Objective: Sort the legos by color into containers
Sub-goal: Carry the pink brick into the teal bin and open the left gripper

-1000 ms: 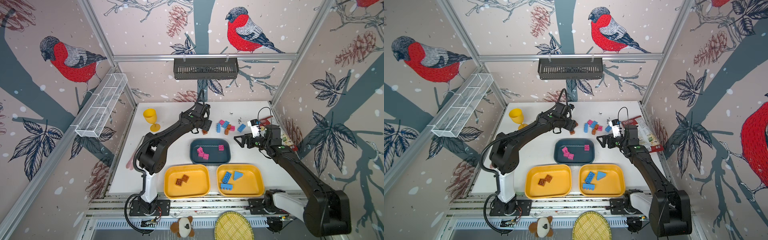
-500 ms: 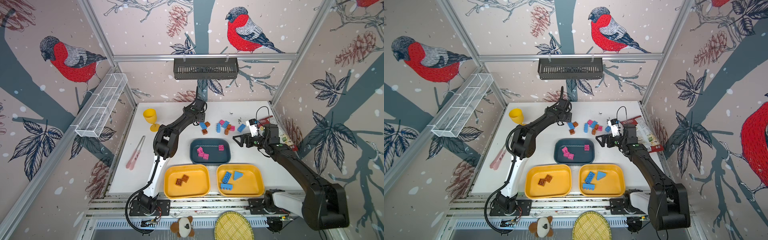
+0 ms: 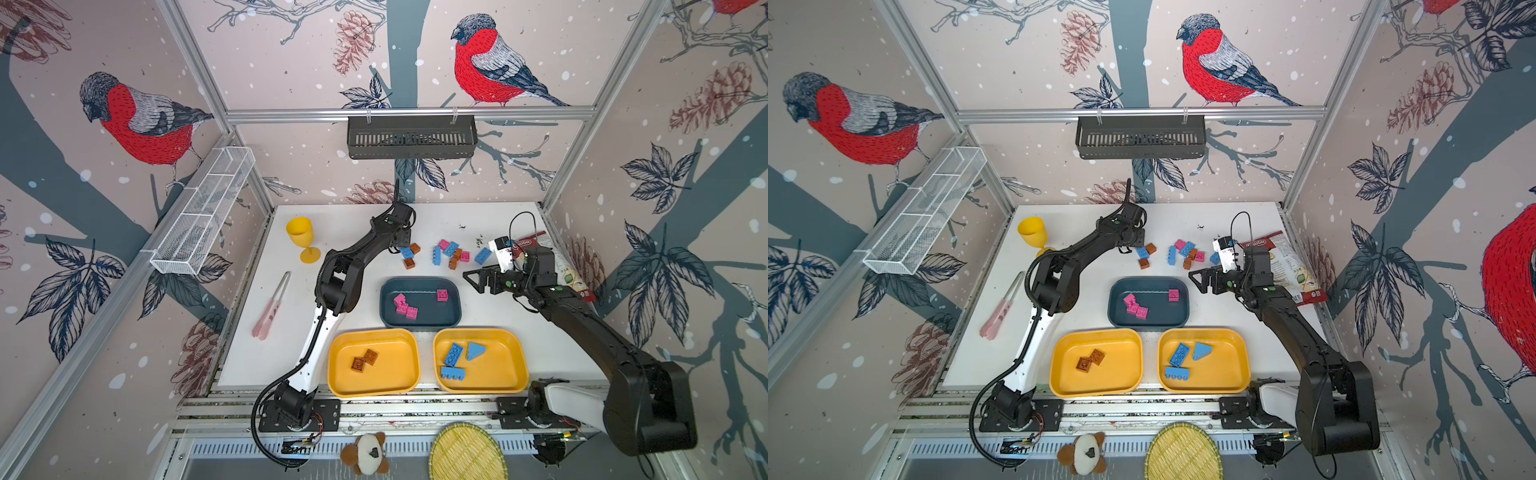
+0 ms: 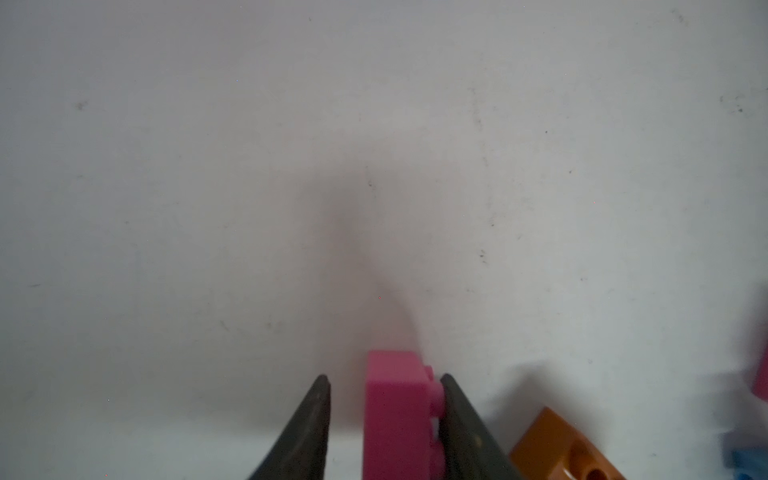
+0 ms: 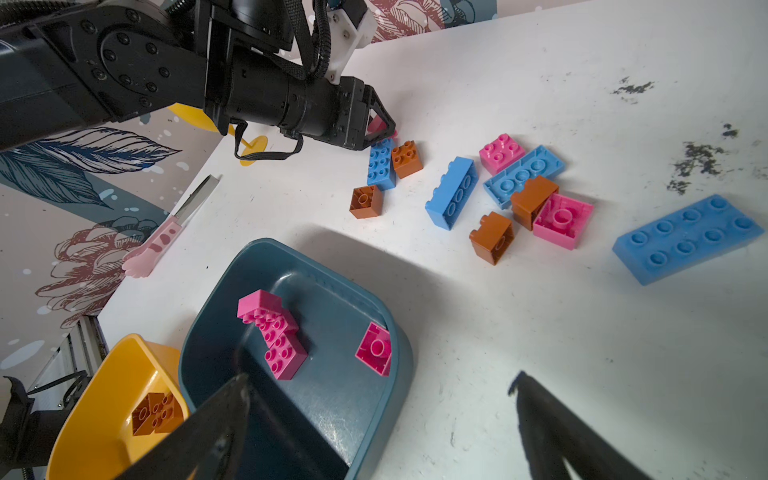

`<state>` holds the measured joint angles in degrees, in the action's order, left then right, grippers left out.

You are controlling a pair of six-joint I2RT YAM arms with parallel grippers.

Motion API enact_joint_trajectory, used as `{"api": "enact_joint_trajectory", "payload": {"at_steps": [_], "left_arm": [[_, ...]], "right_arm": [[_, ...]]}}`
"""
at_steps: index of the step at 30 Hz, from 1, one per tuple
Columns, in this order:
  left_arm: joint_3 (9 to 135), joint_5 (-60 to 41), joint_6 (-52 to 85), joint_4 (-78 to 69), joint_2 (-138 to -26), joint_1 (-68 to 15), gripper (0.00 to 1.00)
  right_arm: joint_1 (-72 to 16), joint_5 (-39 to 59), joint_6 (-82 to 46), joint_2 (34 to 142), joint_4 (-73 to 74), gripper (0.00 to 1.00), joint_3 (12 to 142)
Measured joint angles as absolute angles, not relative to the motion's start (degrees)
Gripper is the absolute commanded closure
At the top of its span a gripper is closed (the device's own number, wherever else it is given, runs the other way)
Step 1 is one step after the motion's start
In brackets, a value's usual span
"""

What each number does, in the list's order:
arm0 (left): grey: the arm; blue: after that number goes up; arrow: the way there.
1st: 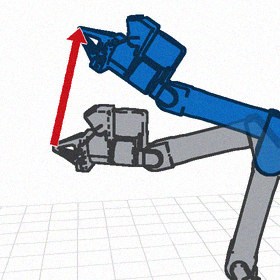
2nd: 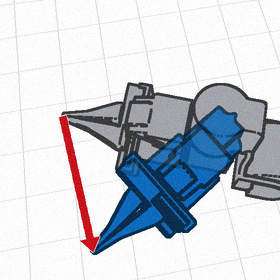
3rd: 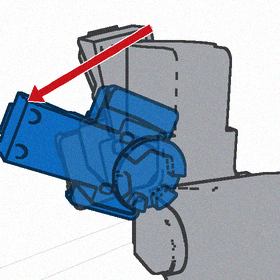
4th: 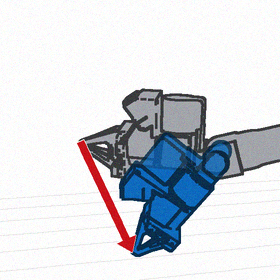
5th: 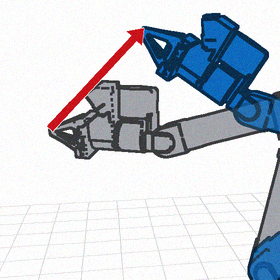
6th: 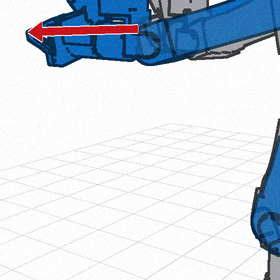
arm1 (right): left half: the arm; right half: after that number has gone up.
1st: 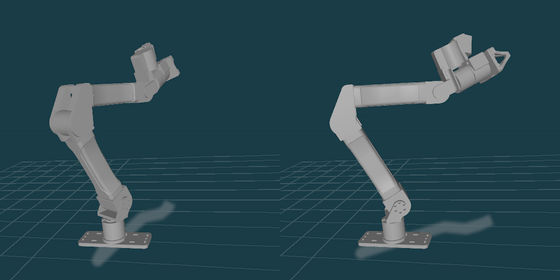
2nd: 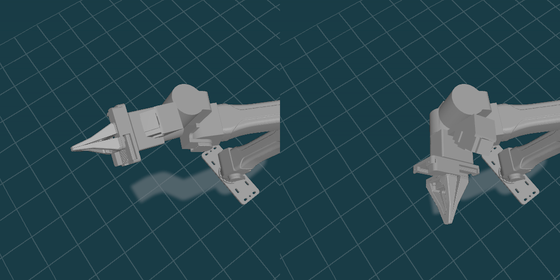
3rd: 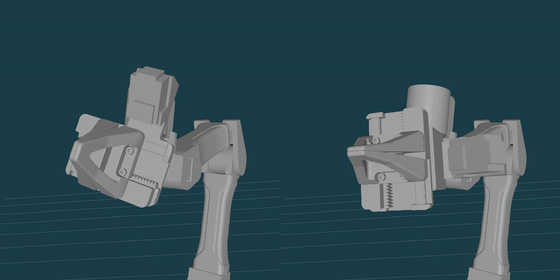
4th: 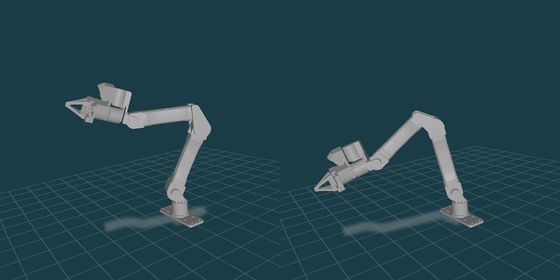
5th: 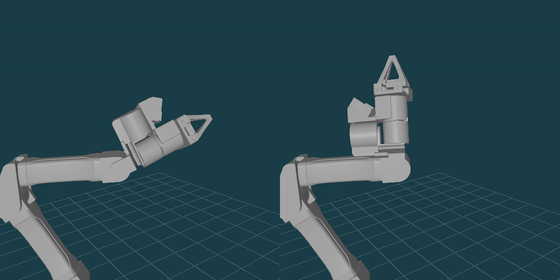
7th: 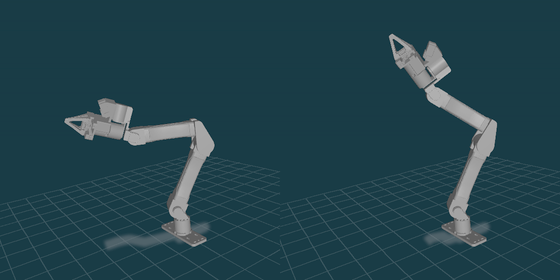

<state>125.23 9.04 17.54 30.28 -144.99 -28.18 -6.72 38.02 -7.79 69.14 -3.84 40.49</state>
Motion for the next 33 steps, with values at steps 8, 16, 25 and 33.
{"api": "enact_joint_trajectory", "payload": {"at_steps": [8,16,25,33], "left_arm": [[125.8,9.0,17.4,30.5,-145.3,-28.1,0.81],[126.0,6.6,16.4,33.7,-140.3,-27.9,0.80],[113.3,-4.4,12.8,36.7,-123.2,-30.3,0.80],[93.1,-12.3,11.7,35.8,-105.7,-37.5,0.80]], "right_arm": [[-6.7,38.2,-7.8,69.0,-3.9,0.00,40.5],[-6.7,38.2,-7.8,69.0,-3.9,0.01,40.7],[-6.8,38.2,-7.8,69.1,-3.9,0.01,41.3],[-6.9,38.2,-7.7,69.1,-3.9,0.00,41.7]]}}
